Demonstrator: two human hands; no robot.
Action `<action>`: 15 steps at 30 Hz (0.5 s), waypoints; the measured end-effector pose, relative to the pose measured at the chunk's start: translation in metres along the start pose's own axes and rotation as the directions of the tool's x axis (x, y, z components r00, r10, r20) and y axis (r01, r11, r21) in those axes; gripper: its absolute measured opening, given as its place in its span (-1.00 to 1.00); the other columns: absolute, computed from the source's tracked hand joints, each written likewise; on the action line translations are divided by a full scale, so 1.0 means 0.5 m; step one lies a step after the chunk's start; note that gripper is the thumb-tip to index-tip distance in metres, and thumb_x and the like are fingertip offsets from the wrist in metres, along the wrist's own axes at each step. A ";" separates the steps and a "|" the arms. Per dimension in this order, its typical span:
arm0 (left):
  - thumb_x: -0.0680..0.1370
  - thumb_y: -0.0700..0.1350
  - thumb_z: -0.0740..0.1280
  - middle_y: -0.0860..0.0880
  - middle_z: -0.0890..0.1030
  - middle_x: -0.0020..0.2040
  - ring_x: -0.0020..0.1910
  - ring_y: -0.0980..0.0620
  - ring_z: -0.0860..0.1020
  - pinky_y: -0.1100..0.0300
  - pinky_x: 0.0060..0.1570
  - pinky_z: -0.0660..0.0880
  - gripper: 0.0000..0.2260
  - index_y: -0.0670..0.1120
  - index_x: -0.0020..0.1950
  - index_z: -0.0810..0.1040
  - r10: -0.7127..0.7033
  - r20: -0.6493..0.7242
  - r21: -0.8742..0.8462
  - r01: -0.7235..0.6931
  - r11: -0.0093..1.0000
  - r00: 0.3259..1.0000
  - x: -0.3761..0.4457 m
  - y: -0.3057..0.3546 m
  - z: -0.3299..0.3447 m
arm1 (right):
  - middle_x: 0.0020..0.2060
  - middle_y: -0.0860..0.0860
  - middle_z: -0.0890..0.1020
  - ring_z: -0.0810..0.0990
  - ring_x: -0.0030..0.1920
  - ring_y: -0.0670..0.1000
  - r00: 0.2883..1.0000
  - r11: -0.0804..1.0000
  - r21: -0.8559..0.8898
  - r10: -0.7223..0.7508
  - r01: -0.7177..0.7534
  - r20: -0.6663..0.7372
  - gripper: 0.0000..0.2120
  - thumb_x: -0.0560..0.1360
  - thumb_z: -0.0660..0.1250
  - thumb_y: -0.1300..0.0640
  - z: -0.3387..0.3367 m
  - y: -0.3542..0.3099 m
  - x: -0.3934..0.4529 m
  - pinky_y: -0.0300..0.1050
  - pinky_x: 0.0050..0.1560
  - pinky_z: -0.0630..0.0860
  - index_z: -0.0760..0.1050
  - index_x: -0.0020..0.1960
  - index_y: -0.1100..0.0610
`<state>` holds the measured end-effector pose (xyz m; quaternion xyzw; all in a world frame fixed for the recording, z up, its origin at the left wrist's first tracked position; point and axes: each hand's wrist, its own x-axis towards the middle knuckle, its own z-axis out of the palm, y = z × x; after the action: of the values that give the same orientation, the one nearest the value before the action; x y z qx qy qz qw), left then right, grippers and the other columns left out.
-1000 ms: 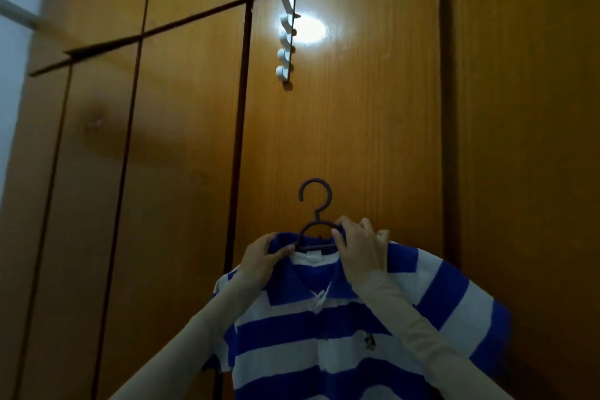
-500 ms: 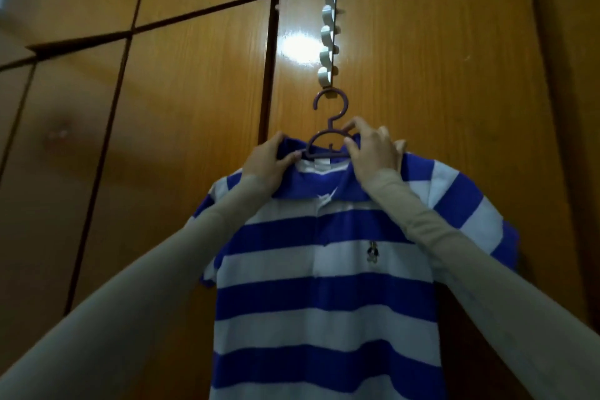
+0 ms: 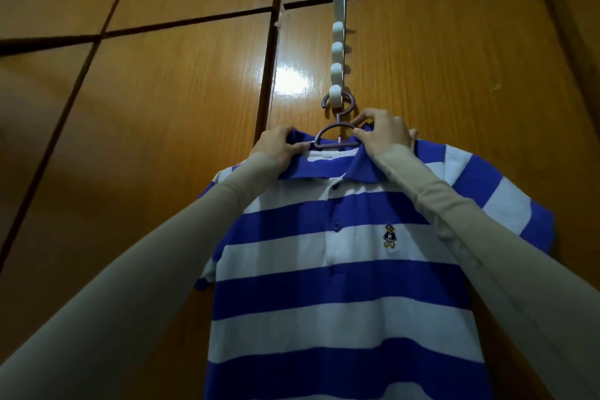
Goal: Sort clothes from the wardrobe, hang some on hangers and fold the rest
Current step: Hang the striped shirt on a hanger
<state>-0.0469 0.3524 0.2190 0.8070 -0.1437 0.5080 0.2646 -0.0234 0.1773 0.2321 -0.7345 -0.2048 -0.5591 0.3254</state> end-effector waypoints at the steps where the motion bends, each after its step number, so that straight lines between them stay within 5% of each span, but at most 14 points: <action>1: 0.56 -0.04 0.29 -0.03 0.49 -0.03 -0.06 0.03 0.46 0.17 -0.08 0.37 -0.82 -0.09 0.09 0.44 -0.002 0.005 -0.036 0.002 0.999 1.000 -0.002 -0.011 0.010 | 0.07 0.01 0.59 0.47 0.17 0.06 1.000 1.000 -0.002 -0.014 0.014 -0.002 -0.86 0.55 0.27 0.07 0.008 0.008 -0.002 0.05 0.30 0.18 0.52 0.10 0.00; 6: 0.55 -0.05 0.30 -0.04 0.51 0.01 0.02 -0.01 0.51 0.09 0.04 0.47 -0.82 -0.07 0.10 0.43 0.034 -0.017 -0.158 -0.036 0.987 0.999 -0.021 -0.051 0.035 | 0.01 0.03 0.55 0.50 0.07 0.04 0.993 0.994 0.034 -0.108 0.106 0.049 -0.82 0.53 0.30 0.02 0.018 0.045 -0.008 -0.04 0.12 0.44 0.51 0.08 0.06; 10: 0.57 -0.01 0.26 -0.05 0.53 0.01 0.05 -0.06 0.52 0.02 0.12 0.45 -0.82 -0.06 0.10 0.45 0.056 -0.035 -0.184 -0.061 0.981 0.998 -0.032 -0.064 0.042 | -0.09 0.06 0.54 0.53 -0.01 0.06 0.973 0.985 0.018 -0.173 0.172 0.151 -0.70 0.60 0.13 -0.06 0.003 0.064 -0.017 -0.05 0.03 0.46 0.50 0.09 0.13; 15: 0.63 0.04 0.11 -0.04 0.53 -0.01 0.05 -0.08 0.50 0.00 0.19 0.35 -0.72 -0.09 0.11 0.51 0.020 -0.046 -0.130 -0.026 0.991 0.999 -0.023 -0.058 0.049 | -0.01 0.18 0.58 0.53 0.03 0.14 0.989 0.983 -0.133 -0.112 0.125 0.101 -0.64 0.64 0.04 0.05 -0.017 0.075 -0.010 -0.07 -0.04 0.34 0.54 0.06 0.23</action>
<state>-0.0194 0.3615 0.1920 0.7746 -0.1800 0.5184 0.3144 -0.0058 0.1450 0.2194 -0.7671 -0.2235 -0.5557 0.2297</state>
